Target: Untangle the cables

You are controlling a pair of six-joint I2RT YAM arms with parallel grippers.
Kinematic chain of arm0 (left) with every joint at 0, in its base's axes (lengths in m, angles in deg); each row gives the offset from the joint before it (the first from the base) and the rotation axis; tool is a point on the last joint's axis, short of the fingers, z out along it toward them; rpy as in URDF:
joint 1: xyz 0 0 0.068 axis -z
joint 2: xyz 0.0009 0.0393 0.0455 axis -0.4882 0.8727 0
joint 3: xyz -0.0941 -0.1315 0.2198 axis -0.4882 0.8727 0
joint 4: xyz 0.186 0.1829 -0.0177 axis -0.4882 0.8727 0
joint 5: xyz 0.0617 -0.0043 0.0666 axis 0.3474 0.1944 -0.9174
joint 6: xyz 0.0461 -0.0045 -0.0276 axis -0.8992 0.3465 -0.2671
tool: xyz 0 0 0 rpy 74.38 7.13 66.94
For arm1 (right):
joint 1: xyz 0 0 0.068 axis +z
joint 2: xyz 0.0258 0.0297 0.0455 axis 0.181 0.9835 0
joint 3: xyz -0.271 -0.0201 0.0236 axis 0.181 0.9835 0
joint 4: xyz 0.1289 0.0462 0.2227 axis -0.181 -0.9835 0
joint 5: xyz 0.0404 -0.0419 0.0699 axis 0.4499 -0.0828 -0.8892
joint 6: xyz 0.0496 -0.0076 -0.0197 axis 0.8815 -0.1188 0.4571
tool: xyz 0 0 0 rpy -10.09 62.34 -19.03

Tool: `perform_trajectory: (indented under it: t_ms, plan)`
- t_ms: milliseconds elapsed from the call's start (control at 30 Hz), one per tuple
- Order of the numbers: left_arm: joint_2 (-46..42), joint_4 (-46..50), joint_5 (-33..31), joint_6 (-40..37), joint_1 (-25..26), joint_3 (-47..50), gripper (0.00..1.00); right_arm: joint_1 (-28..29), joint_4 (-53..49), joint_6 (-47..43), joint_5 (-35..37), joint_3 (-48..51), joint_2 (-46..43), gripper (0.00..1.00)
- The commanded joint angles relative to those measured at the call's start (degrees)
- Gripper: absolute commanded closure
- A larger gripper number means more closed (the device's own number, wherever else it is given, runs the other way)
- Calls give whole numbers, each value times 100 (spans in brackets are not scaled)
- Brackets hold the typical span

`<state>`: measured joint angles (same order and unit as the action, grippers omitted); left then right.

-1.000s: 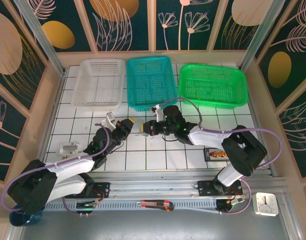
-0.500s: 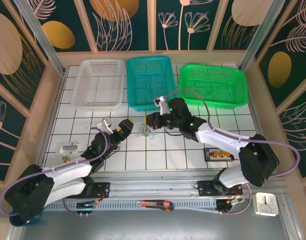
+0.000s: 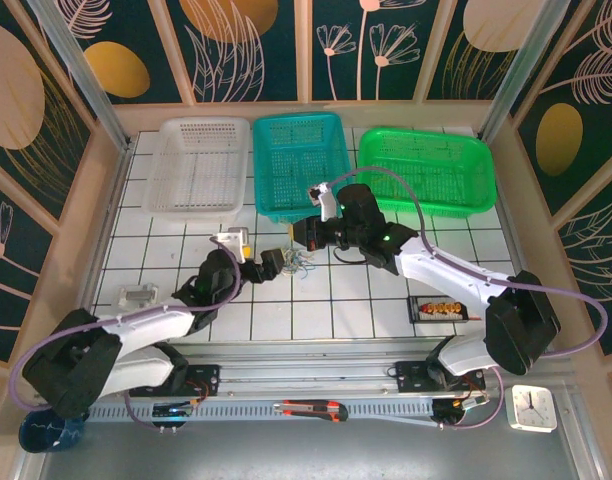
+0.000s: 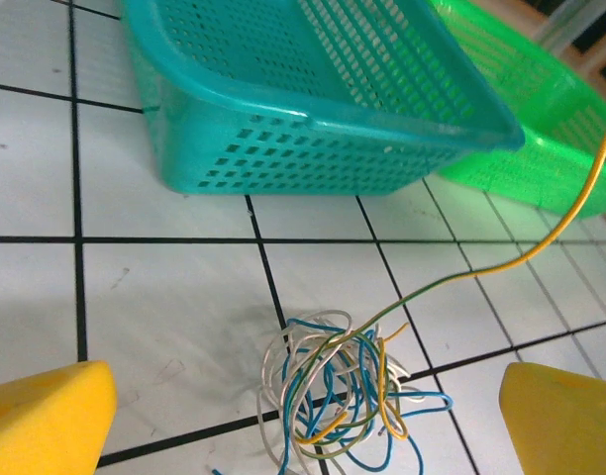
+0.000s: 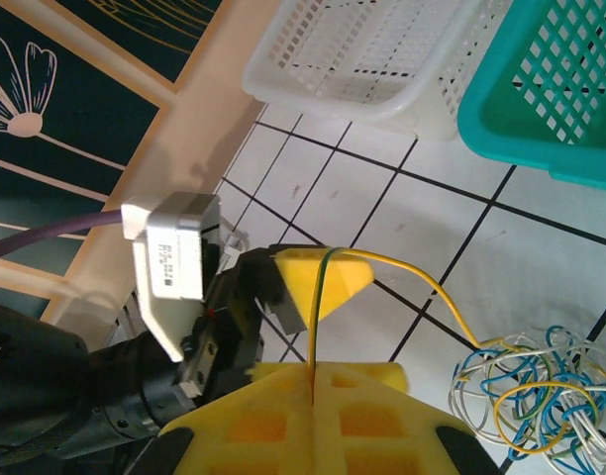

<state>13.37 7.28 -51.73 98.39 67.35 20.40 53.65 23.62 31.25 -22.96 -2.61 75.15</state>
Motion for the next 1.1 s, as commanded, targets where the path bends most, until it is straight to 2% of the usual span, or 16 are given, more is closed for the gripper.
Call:
perform_trajectory:
  t_ms: [0,200,333,633,733,933,1067]
  plan:
    - [432,-142,382,-653,-32,-393,1,-16,-51,-55,-72,-228,-136,100]
    - [1338,-354,478,-728,-31,-918,1,-12,20,96,-133,-230,-211,100]
    - [1769,-404,343,-685,-27,-1072,5,-12,-13,152,-183,-382,-326,100]
    - [2301,-495,207,-465,-25,-933,38,-23,-254,170,-130,-1268,-730,100]
    - [2421,-557,245,-394,-30,-866,45,-38,-333,122,-48,-1547,-837,100]
    - [2461,-652,313,-263,-27,-751,47,-241,-360,24,323,-1878,-1095,100]
    - [2234,-656,412,-138,-31,-674,45,-727,-245,100,502,-1742,-1314,100]
